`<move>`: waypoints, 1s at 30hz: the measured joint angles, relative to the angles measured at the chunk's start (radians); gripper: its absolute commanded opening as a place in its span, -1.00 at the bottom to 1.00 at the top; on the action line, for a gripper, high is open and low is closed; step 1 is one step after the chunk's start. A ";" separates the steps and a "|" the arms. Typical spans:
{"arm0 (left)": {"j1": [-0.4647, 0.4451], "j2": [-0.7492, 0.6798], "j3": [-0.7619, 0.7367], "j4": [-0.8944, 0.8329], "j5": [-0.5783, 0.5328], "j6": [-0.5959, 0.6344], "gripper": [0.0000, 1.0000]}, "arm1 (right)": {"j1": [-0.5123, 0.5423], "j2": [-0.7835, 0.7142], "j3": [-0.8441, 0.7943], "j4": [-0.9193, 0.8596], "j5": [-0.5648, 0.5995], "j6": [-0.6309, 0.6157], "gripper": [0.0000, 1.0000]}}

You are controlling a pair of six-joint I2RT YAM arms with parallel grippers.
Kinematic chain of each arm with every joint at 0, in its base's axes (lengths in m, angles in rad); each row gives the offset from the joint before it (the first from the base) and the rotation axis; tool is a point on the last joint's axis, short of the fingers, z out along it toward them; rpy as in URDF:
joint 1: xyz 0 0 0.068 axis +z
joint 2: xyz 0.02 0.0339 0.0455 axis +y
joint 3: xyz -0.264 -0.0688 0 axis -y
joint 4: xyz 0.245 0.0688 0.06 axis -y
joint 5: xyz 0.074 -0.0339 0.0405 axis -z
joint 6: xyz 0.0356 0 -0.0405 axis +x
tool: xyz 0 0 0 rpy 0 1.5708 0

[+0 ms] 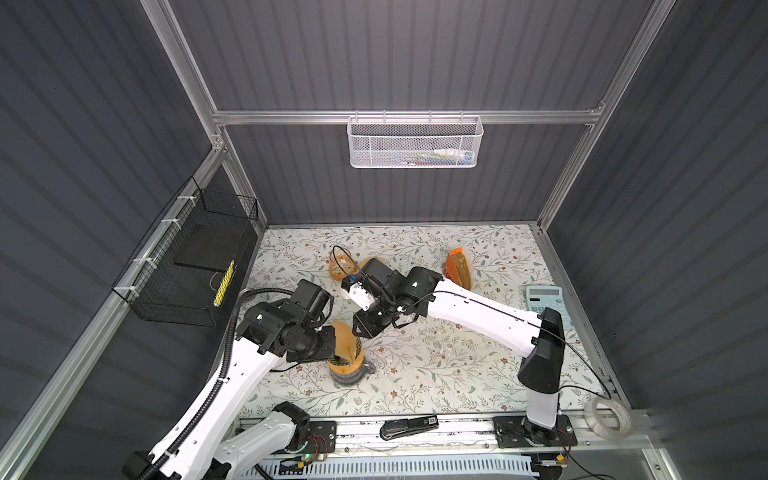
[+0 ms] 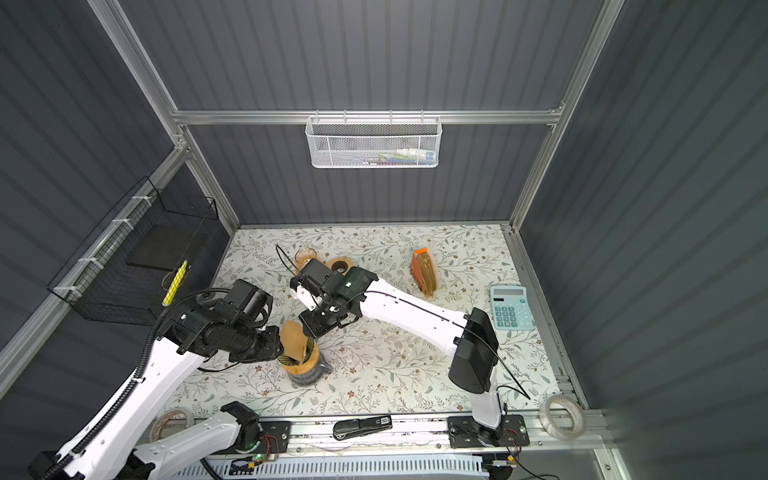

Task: Place the coffee filter in the dripper
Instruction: 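Press the filter down into the dripper with both grippers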

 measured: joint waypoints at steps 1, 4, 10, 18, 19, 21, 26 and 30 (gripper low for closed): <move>0.000 0.000 0.000 0.000 0.000 0.000 -0.37 | 0.000 0.002 0.000 0.000 0.003 0.000 -0.44; 0.000 -0.003 -0.006 0.000 0.000 0.000 -0.37 | 0.001 0.013 0.005 -0.002 0.006 -0.001 -0.44; 0.000 -0.006 -0.019 -0.001 -0.008 0.000 -0.37 | 0.001 0.033 0.005 -0.007 0.011 -0.004 -0.47; 0.000 -0.015 -0.035 -0.002 -0.024 -0.001 -0.37 | 0.005 0.036 0.008 -0.009 0.032 -0.011 -0.48; 0.000 -0.016 -0.037 -0.002 -0.026 -0.002 -0.37 | 0.006 0.037 0.011 -0.012 0.034 -0.012 -0.48; 0.000 -0.019 -0.043 -0.002 -0.026 -0.004 -0.37 | 0.006 0.040 0.017 -0.014 0.040 -0.015 -0.48; 0.000 -0.019 -0.051 -0.006 -0.030 -0.005 -0.37 | 0.008 0.045 0.020 -0.020 0.056 -0.020 -0.48; 0.000 -0.019 -0.051 -0.006 -0.034 -0.008 -0.37 | 0.011 0.047 0.020 -0.031 0.060 -0.023 -0.48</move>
